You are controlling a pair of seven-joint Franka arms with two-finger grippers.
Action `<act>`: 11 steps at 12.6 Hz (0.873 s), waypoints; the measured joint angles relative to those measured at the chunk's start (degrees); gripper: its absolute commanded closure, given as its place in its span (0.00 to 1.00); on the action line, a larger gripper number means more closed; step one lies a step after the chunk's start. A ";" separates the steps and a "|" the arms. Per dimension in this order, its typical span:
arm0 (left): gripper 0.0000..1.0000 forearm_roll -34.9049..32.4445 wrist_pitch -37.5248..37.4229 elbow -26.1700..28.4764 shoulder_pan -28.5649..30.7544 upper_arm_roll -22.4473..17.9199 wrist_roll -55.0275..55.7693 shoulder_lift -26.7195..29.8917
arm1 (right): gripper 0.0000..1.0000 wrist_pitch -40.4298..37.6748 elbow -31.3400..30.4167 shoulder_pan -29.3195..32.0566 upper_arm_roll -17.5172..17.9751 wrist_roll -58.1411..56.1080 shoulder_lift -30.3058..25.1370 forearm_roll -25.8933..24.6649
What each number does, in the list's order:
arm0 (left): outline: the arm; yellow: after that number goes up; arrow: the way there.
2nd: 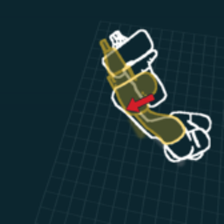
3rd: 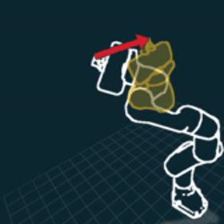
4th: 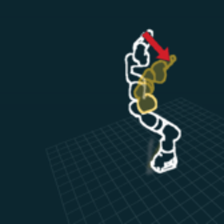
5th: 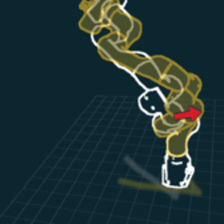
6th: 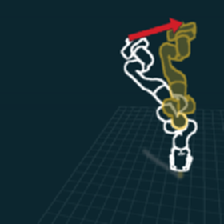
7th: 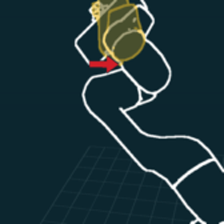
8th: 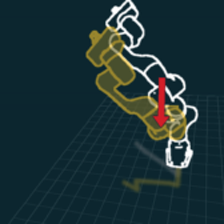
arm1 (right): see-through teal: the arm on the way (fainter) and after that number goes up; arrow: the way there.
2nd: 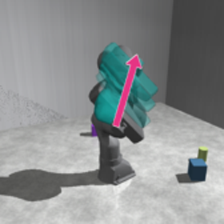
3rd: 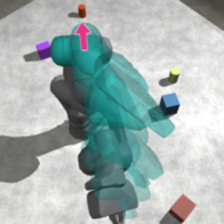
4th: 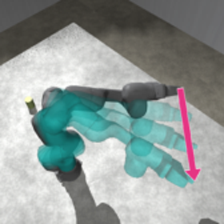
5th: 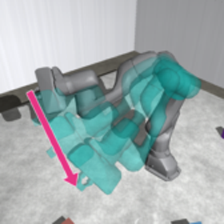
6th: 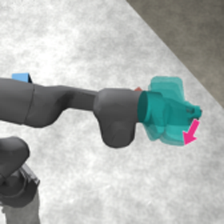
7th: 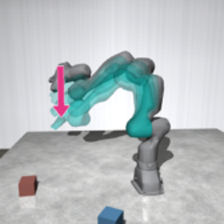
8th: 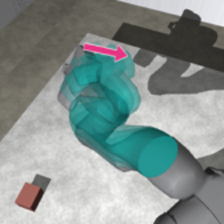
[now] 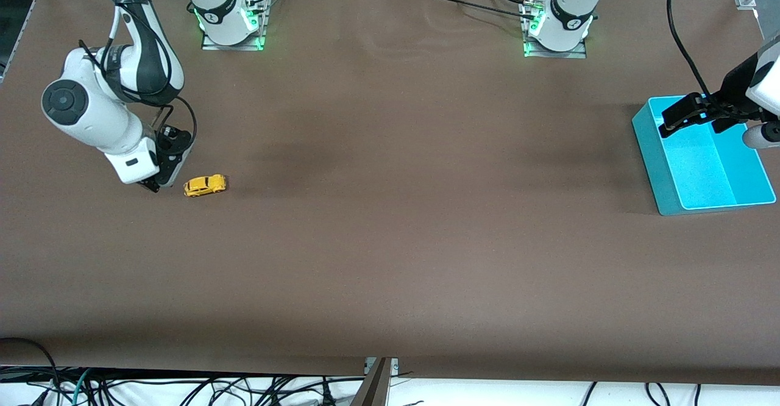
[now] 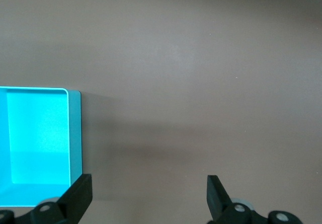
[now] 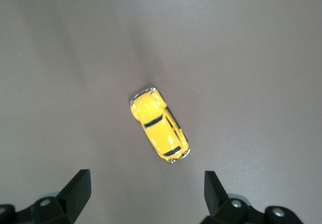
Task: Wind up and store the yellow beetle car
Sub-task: 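Lower the right gripper over the yellow car and close on it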
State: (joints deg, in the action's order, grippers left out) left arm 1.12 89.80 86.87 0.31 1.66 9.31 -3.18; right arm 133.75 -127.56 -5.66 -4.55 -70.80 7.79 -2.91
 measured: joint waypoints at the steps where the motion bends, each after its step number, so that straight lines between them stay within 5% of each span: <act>1: 0.00 0.00 0.00 0.00 0.00 0.00 0.00 0.00 | 0.01 2.27 -1.92 0.05 -0.91 -2.89 -0.32 0.01; 11: 0.00 0.00 0.00 -0.03 0.00 0.00 0.00 -0.03 | 0.01 22.68 -8.87 0.12 -2.20 -22.95 7.46 0.04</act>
State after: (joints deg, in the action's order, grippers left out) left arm 1.12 89.80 86.84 0.31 1.66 9.31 -3.21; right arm 156.43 -136.43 -5.55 -6.74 -93.75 15.26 -2.87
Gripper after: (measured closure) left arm 0.000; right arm 0.009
